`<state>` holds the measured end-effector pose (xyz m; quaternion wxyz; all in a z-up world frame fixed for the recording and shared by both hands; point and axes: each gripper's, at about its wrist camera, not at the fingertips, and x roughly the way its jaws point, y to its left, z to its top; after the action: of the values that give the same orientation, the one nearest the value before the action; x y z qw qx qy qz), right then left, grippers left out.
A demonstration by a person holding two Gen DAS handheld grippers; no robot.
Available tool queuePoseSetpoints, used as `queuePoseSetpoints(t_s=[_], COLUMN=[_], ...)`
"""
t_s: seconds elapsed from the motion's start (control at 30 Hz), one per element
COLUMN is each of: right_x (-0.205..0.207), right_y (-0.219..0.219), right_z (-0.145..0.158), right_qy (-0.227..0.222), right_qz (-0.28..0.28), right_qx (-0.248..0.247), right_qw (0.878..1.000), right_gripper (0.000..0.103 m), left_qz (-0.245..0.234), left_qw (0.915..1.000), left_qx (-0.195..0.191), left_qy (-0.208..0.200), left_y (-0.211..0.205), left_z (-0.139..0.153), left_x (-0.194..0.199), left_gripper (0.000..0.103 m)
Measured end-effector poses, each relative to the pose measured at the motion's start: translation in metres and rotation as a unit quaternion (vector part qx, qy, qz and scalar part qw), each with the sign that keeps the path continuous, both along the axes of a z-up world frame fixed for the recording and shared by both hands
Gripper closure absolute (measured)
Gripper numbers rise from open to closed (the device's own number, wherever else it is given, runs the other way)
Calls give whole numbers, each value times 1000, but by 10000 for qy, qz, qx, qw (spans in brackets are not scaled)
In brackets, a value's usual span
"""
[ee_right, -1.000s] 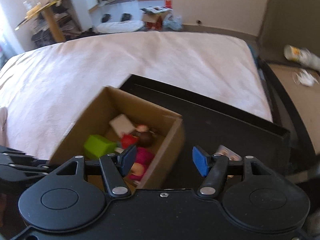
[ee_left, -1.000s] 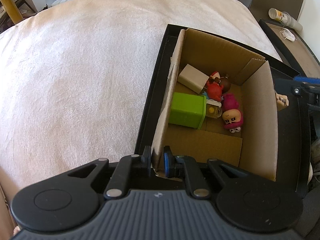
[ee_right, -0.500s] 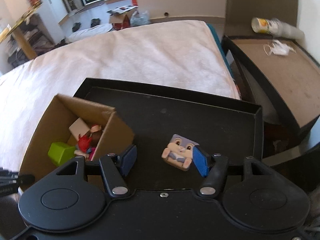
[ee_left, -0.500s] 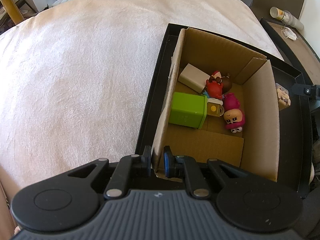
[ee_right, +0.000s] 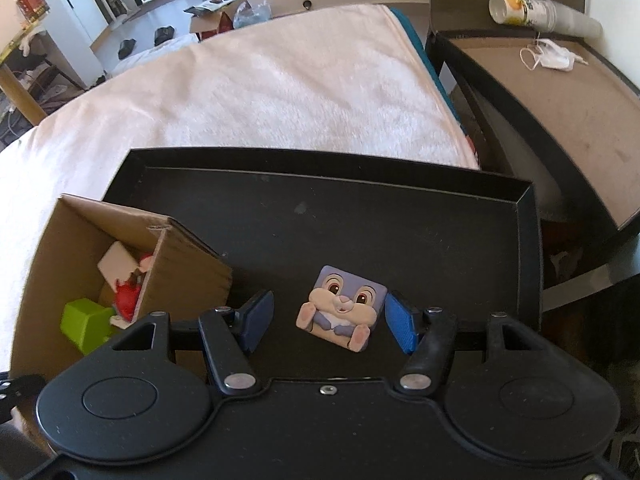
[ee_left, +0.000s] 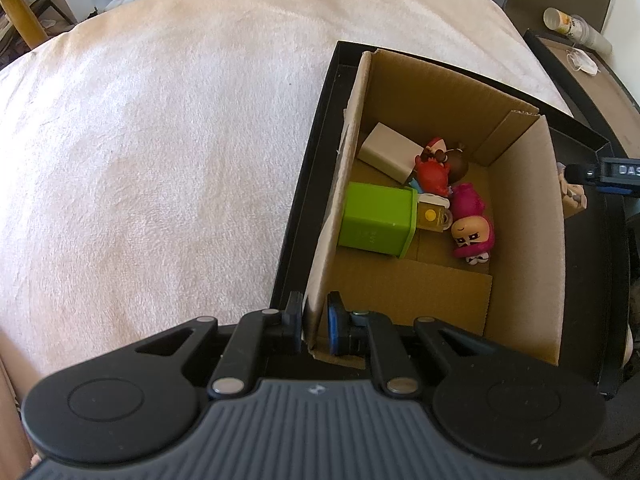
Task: Organize rigid objects
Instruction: 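Move the right tool down toward the lavender bunny cube on the tray, then close the right gripper on the lavender bunny cube, then lift the bunny cube and carry it over the box with the right gripper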
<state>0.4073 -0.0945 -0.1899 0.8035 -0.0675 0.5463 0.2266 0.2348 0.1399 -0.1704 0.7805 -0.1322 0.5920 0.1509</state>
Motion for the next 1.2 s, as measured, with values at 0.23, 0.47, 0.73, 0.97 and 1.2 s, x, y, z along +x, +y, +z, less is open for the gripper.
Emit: queuePoseSetpoints(t_s=[0.23,0.47,0.73,0.97,1.2], right_x=[4,5,-2,-10,-20], right_y=[5,8,5,3,4], right_z=[-17,-28,-23,-5,20], right_qy=[108,226,177,46,-139], right_qz=[-17,38,178,228,287], right_qx=[-129,-245,-327,-240,-88], right_qw=[9999,9994,9991,9994,9995], right_gripper=[41,46,58,60,60], left_qz=[12,2,10,-10,-27], left_qw=[10000,10000,10000,10000,10000], left_qx=[20,52,53,53,63], left_qy=[19,46,60,33,-17], left_y=[-1,-2,-1,-2,-3], left_z=[0,-1,-1,-1,1], left_x=[1,2,2,1,-1], left_gripper=[91,91,91,91,91])
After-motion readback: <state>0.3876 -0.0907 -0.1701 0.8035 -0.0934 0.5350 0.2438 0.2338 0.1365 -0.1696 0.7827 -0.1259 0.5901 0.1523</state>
